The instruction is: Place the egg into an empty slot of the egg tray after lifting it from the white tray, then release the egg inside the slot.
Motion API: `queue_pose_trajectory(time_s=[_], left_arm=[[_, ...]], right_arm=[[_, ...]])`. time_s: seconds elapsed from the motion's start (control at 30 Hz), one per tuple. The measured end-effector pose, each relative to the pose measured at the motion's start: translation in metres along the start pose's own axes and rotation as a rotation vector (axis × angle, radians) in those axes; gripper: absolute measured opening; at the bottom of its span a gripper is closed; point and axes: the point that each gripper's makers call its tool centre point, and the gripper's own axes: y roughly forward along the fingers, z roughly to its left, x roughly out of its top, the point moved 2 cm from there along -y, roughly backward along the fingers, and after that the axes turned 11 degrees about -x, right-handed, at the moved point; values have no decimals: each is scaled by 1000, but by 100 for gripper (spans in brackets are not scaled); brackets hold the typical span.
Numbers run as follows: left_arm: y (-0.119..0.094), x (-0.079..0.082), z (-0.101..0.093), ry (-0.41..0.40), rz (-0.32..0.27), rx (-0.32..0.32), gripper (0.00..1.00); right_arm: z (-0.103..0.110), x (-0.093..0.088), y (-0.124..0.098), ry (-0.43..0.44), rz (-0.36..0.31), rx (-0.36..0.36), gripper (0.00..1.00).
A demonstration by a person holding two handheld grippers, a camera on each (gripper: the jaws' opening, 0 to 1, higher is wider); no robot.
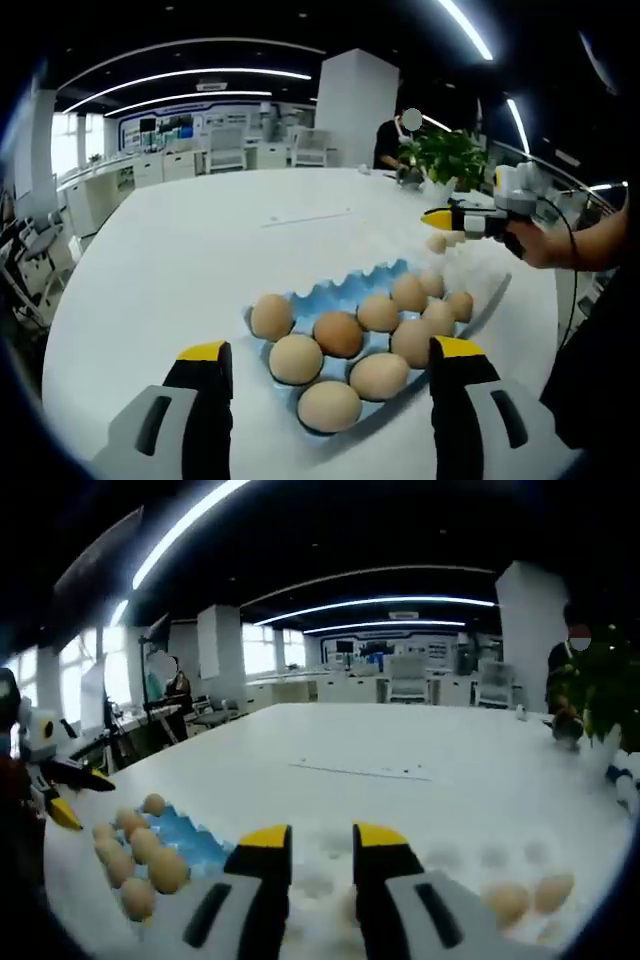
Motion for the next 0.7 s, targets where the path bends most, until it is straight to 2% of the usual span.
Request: queue_pose_trajectory(time_s=[0.07,0.1,0.27,0.47,0.5,0.57,0.6,0.7], left_arm=[[0,0,0,-4,0,-5,78],[0,0,0,-2,0,-5,79],[-2,1,2,0,-2,0,78],[-1,0,3,5,3,-3,77],[-1,0,3,5,3,-4,77],[-1,1,3,4,1,-2,77],[-1,1,3,3,1,-2,76],[-2,0,4,-3,0,-3,74]], right_arm=[[-7,-7,0,-5,4,-16,23],[-11,-13,0,-4,28,-26,24],[-19,-19,0,-15,31,-53,27],[-9,-32,4,-15,77,-11,30],[-8,-29,6,-86,36,-23,29],[-9,-33,7,-190,14,-44,26],[-7,-32,7,-206,-15,-28,26],[-7,-33,7,-226,-7,-23,26]])
